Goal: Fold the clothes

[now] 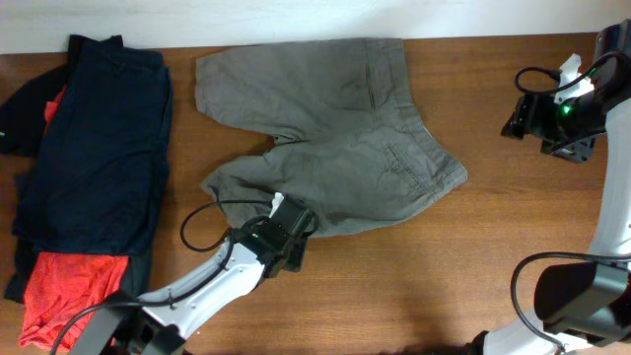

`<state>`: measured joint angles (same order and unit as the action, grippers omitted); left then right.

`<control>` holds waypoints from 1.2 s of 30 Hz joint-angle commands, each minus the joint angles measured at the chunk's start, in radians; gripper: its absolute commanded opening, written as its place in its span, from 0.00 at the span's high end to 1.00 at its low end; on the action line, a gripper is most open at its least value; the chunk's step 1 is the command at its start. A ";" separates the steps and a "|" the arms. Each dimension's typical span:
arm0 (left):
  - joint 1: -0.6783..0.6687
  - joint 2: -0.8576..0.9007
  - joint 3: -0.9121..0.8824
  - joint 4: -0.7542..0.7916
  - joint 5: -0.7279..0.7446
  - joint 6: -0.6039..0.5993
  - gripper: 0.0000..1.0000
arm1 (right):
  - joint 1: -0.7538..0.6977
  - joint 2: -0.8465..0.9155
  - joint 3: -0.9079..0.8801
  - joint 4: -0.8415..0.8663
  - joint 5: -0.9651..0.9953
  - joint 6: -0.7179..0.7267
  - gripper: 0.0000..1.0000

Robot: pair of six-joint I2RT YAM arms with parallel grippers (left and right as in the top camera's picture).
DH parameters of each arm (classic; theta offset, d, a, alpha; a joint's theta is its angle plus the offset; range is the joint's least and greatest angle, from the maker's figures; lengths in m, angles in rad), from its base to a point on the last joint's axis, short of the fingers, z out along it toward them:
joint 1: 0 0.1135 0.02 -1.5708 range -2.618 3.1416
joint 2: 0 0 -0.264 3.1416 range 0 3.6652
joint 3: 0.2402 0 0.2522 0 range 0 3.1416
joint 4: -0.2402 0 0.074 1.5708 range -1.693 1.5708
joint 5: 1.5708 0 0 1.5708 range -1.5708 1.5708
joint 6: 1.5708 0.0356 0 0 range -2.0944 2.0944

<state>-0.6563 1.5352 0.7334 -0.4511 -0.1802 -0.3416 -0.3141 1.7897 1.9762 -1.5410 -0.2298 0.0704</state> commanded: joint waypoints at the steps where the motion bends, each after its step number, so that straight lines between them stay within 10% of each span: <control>1: -0.001 0.050 -0.014 0.049 -0.028 -0.010 0.38 | 0.006 0.002 -0.002 -0.002 -0.003 -0.007 0.22; 4: -0.001 0.086 -0.014 0.085 -0.035 -0.002 0.46 | 0.006 0.002 -0.002 -0.001 -0.002 -0.008 0.22; 8: 0.026 0.082 0.010 -0.006 -0.072 -0.002 0.99 | 0.006 0.002 -0.002 -0.001 -0.003 -0.008 0.21; 16: 0.245 -0.005 0.338 -0.481 -0.145 -0.002 0.99 | 0.022 0.004 -0.065 0.021 -0.003 -0.003 0.20; 24: 0.283 -0.011 0.412 -0.508 -0.280 -0.002 0.41 | 0.084 0.006 -0.251 0.088 -0.040 0.015 0.21; 36: 0.282 -0.011 0.407 -0.539 -0.023 -0.002 0.70 | 0.268 0.006 -0.565 0.336 -0.003 0.036 0.21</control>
<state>-0.3775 1.5295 1.1419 -0.9855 -0.3134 -0.3405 -0.0513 1.7981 1.4651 -1.2392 -0.2409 0.0792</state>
